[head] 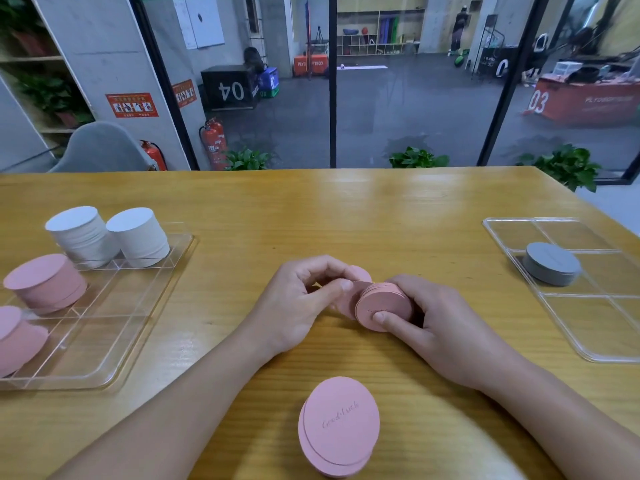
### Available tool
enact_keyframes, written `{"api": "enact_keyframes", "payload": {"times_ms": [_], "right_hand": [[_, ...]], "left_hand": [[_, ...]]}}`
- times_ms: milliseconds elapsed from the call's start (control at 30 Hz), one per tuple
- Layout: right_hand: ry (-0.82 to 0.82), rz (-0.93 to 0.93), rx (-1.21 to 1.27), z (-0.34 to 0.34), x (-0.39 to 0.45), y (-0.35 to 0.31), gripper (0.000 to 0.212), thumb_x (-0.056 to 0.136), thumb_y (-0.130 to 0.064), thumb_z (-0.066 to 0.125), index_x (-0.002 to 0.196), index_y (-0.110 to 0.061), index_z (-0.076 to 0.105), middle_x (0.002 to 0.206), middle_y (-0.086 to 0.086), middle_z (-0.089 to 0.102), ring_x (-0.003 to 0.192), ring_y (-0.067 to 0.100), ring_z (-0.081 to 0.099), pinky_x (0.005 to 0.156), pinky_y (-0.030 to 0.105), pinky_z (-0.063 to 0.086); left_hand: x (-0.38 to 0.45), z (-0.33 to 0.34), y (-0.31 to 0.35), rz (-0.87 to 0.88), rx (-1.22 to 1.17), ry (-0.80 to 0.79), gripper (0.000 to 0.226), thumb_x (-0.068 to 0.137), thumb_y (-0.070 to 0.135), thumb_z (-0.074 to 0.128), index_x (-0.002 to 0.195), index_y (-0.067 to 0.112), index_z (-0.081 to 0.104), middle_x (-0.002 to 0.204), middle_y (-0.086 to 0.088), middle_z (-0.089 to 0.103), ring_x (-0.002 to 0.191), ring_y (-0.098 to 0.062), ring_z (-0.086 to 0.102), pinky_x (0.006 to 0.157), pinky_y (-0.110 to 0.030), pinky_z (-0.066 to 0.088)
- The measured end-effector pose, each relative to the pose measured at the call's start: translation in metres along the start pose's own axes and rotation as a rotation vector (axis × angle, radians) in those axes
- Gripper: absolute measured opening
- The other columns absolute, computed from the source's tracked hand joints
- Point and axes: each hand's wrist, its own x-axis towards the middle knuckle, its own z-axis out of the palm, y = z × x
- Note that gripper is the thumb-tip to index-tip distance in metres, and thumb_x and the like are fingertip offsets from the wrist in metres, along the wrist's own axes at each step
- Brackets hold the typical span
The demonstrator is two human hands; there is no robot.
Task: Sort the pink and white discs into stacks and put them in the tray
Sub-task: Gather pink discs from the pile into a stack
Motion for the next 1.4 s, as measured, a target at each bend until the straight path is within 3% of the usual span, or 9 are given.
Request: {"api": "enact_keyframes", "payload": {"times_ms": [200, 300, 400, 667, 833, 967, 1100, 1267, 1400], "right_hand": [[-0.007, -0.021, -0.002, 0.002, 0.0, -0.001, 0.015, 0.102, -0.045, 0.069, 0.103, -0.032, 0.063, 0.089, -0.013, 0.065, 0.081, 0.015, 0.059, 0.07, 0.034, 0.049], [-0.011, -0.011, -0.008, 0.003, 0.0, -0.001, 0.018, 0.103, -0.047, 0.068, 0.1, -0.03, 0.061, 0.087, -0.011, 0.064, 0.079, 0.016, 0.057, 0.069, 0.034, 0.048], [-0.013, -0.005, -0.004, 0.002, 0.0, -0.001, 0.019, 0.103, -0.047, 0.068, 0.099, -0.03, 0.061, 0.087, -0.011, 0.064, 0.079, 0.015, 0.058, 0.069, 0.033, 0.047], [-0.016, 0.003, 0.005, 0.001, 0.0, -0.001, 0.022, 0.102, -0.047, 0.069, 0.094, -0.029, 0.058, 0.085, -0.01, 0.062, 0.077, 0.016, 0.056, 0.069, 0.034, 0.047], [-0.02, 0.007, 0.003, 0.001, 0.0, -0.002, 0.023, 0.103, -0.046, 0.069, 0.095, -0.028, 0.058, 0.085, -0.009, 0.062, 0.077, 0.016, 0.055, 0.068, 0.035, 0.048], [-0.018, 0.014, 0.015, 0.0, 0.0, -0.003, 0.023, 0.102, -0.046, 0.07, 0.092, -0.03, 0.057, 0.084, -0.011, 0.061, 0.075, 0.014, 0.053, 0.065, 0.028, 0.043], [-0.017, 0.015, 0.009, 0.001, 0.0, -0.004, 0.023, 0.102, -0.046, 0.07, 0.093, -0.029, 0.058, 0.084, -0.011, 0.062, 0.076, 0.015, 0.055, 0.065, 0.027, 0.043], [-0.016, 0.017, 0.014, 0.001, 0.0, -0.003, 0.024, 0.102, -0.046, 0.07, 0.093, -0.027, 0.058, 0.084, -0.009, 0.062, 0.076, 0.016, 0.054, 0.067, 0.031, 0.045], [-0.016, 0.02, 0.022, 0.0, -0.001, -0.003, 0.023, 0.102, -0.044, 0.071, 0.093, -0.028, 0.058, 0.084, -0.01, 0.062, 0.076, 0.015, 0.054, 0.067, 0.029, 0.044]], "left_hand": [[-0.001, 0.008, 0.0, 0.02, 0.047, -0.088, 0.033, 0.112, -0.002, 0.056, 0.118, 0.016, 0.083, 0.101, 0.008, 0.078, 0.09, -0.013, 0.069, 0.087, -0.028, 0.057], [-0.001, 0.002, -0.005, 0.05, 0.326, -0.05, 0.039, 0.114, 0.005, 0.054, 0.13, 0.029, 0.08, 0.119, 0.023, 0.075, 0.116, -0.009, 0.066, 0.102, -0.02, 0.048], [0.001, -0.005, -0.011, 0.043, 0.667, -0.098, 0.035, 0.116, 0.025, 0.055, 0.145, 0.04, 0.07, 0.148, 0.031, 0.061, 0.138, -0.01, 0.045, 0.119, -0.031, 0.037], [-0.001, -0.027, -0.011, -0.045, 0.711, -0.022, 0.01, 0.105, 0.043, 0.071, 0.109, 0.039, 0.08, 0.119, 0.03, 0.071, 0.12, -0.006, 0.054, 0.108, -0.035, 0.046], [0.0, -0.024, -0.01, -0.154, 0.731, 0.031, 0.061, 0.097, 0.06, 0.075, 0.152, 0.038, 0.061, 0.136, 0.023, 0.058, 0.131, -0.005, 0.045, 0.116, -0.034, 0.043], [0.0, -0.017, -0.012, -0.203, 0.906, 0.015, 0.068, 0.096, 0.074, 0.064, 0.155, 0.041, 0.056, 0.14, 0.018, 0.044, 0.135, -0.011, 0.032, 0.117, -0.033, 0.029], [-0.001, -0.015, -0.008, -0.194, 0.754, 0.029, 0.05, 0.094, 0.06, 0.079, 0.139, 0.046, 0.062, 0.132, 0.022, 0.049, 0.123, -0.006, 0.045, 0.11, -0.032, 0.042], [0.0, -0.018, -0.002, -0.163, 0.431, 0.127, 0.032, 0.097, 0.023, 0.082, 0.115, 0.036, 0.06, 0.097, 0.01, 0.075, 0.067, -0.012, 0.065, 0.07, -0.034, 0.054], [0.0, -0.017, 0.003, -0.157, 0.175, 0.209, 0.011, 0.11, 0.021, 0.067, 0.103, 0.016, 0.074, 0.089, 0.001, 0.082, 0.08, -0.012, 0.076, 0.078, -0.032, 0.061]]}}
